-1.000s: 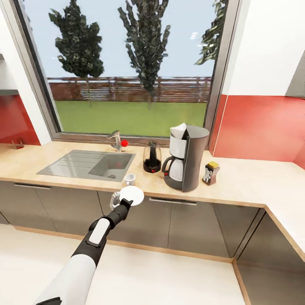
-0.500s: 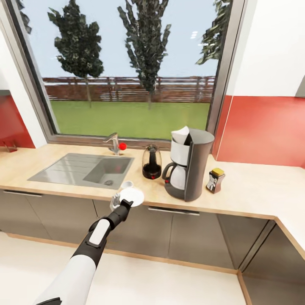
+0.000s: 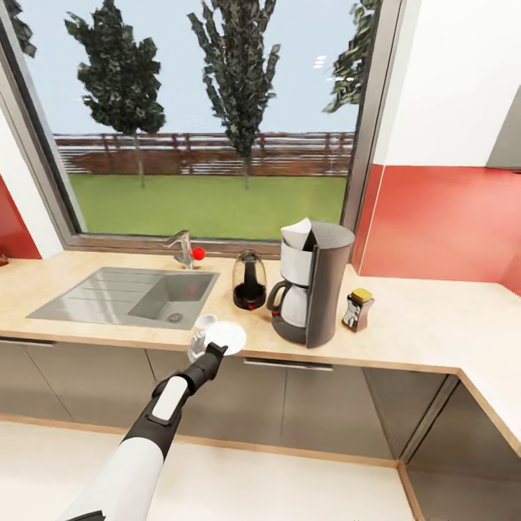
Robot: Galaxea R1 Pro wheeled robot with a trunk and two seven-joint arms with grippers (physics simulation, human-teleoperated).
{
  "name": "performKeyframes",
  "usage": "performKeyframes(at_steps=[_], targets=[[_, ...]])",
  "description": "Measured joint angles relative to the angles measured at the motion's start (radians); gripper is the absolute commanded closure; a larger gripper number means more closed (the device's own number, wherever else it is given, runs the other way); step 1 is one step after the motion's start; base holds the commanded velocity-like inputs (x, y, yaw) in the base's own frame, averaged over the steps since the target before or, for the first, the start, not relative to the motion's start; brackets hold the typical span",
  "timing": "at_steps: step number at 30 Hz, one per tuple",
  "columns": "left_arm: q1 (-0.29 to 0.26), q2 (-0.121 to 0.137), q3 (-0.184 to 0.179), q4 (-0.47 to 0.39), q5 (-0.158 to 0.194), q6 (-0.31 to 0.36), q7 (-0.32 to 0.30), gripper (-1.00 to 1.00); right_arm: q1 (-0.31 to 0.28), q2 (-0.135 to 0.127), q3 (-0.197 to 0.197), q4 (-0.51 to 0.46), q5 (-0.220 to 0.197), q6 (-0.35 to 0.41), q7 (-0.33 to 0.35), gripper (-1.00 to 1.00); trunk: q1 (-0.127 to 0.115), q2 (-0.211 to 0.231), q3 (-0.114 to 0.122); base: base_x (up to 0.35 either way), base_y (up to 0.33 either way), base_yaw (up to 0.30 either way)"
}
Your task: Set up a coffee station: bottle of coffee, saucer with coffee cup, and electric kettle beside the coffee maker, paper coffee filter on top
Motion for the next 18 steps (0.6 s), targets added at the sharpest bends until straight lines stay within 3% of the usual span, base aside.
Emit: performKeyframes(at_steps=[6, 11, 18], targets=[[0.003, 0.0, 0.001, 0.0, 0.005, 0.0, 0.0, 1.0, 0.0, 0.0, 0.0, 0.0, 0.0, 0.0, 0.0, -1.0, 0.0, 0.0, 0.004, 0.0, 0.0, -0.113], [0.005, 0.0, -0.001, 0.0, 0.049, -0.003, 0.0, 1.0, 0.0, 0.0, 0.0, 0.0, 0.0, 0.0, -0.001, -1.0, 0.0, 0.0, 0.004, 0.115, -0.064, -0.004], [0.006, 0.0, -0.001, 0.0, 0.053, -0.003, 0.0, 1.0, 0.0, 0.0, 0.0, 0.0, 0.0, -0.001, -0.001, -1.0, 0.0, 0.0, 0.004, 0.09, -0.057, 0.0]])
